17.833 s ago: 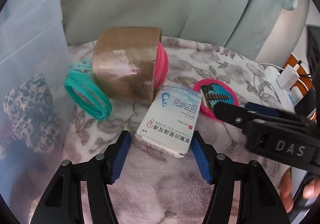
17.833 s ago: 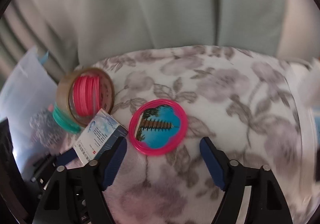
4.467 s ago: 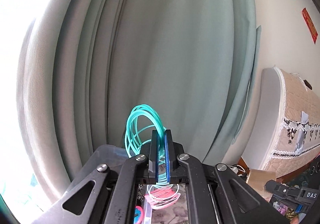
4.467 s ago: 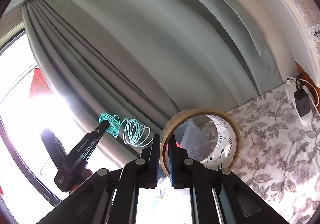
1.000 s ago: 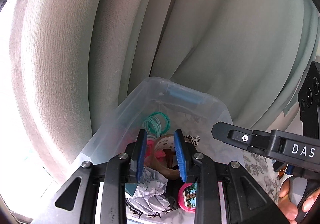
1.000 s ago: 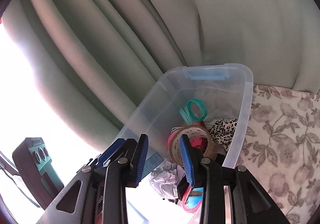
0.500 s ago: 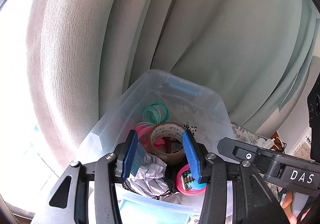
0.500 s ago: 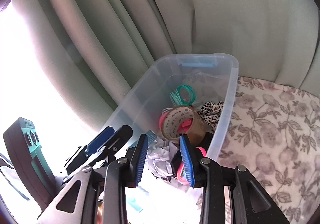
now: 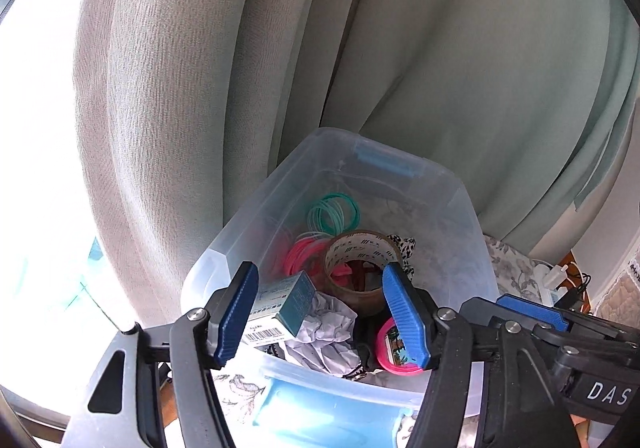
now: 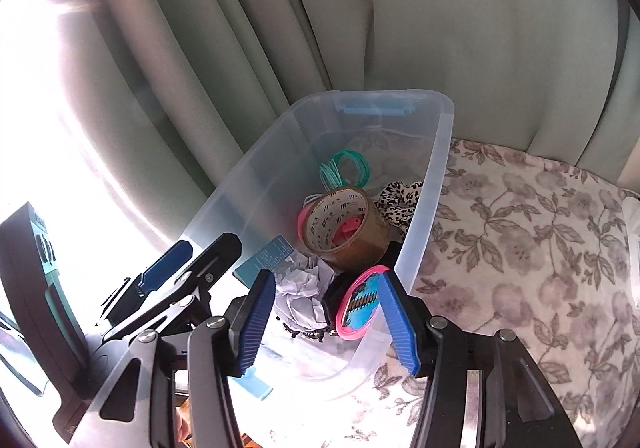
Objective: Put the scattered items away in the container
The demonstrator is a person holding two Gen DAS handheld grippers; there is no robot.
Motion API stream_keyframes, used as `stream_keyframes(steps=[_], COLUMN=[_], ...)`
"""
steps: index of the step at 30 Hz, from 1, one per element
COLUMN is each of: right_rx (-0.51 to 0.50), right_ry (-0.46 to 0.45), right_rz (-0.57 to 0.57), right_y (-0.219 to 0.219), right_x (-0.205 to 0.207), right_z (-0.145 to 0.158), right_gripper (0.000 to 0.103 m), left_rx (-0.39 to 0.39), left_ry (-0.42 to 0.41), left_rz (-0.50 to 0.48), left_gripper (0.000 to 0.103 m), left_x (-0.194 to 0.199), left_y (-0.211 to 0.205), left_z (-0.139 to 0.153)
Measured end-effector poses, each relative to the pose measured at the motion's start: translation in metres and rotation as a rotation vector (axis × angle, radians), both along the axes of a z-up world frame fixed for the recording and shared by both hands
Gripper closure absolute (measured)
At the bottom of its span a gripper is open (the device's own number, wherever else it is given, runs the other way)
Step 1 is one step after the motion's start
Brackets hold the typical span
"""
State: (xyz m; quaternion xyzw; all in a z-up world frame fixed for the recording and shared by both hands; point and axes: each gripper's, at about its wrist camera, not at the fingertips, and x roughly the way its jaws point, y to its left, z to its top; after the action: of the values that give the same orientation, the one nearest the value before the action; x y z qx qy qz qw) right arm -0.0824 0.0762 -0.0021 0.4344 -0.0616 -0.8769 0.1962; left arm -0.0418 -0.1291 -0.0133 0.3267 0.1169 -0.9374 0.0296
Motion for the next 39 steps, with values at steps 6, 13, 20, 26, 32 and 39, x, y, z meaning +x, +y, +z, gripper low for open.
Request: stream_keyframes(steps=[6, 13, 20, 26, 32, 39], right_rx=[0.028, 0.035, 0.044, 0.04, 0.044, 0.042], right_ry=[0.015, 0.015, 0.024, 0.033, 0.036, 0.039], right_rz=[0.001, -0.003, -0.021, -0.031, -0.027, -0.029], right_y=[0.0, 0.003, 0.009, 0.011, 0.01, 0.009], right_x=[0.004, 0.005, 0.006, 0.008, 0.009, 0.01], right_z=[-0.001, -0.005, -0.004, -0.003, -0.001, 0.001], right_gripper=[0.031, 0.023, 0.017, 0.012, 0.012, 0.012], left_rx=[-0.006, -0.019, -0.007, 0.008, 0.015, 0.016], left_ry=[-0.021, -0.021, -0.024, -0.036, -0.029, -0.026], left_rz=[-0.006, -0.025, -0.039, 0.085, 0.087, 0.09], left_gripper=[0.024, 0.023, 0.023, 0.023, 0.023, 0.023], left_x=[-0.003, 0.0, -0.001, 0.087, 0.076, 0.056], left_y=[-0.005, -0.006, -0.005, 0.04, 0.038, 0.032], left_z=[-0.001, -0.002, -0.003, 0.009, 0.009, 0.008])
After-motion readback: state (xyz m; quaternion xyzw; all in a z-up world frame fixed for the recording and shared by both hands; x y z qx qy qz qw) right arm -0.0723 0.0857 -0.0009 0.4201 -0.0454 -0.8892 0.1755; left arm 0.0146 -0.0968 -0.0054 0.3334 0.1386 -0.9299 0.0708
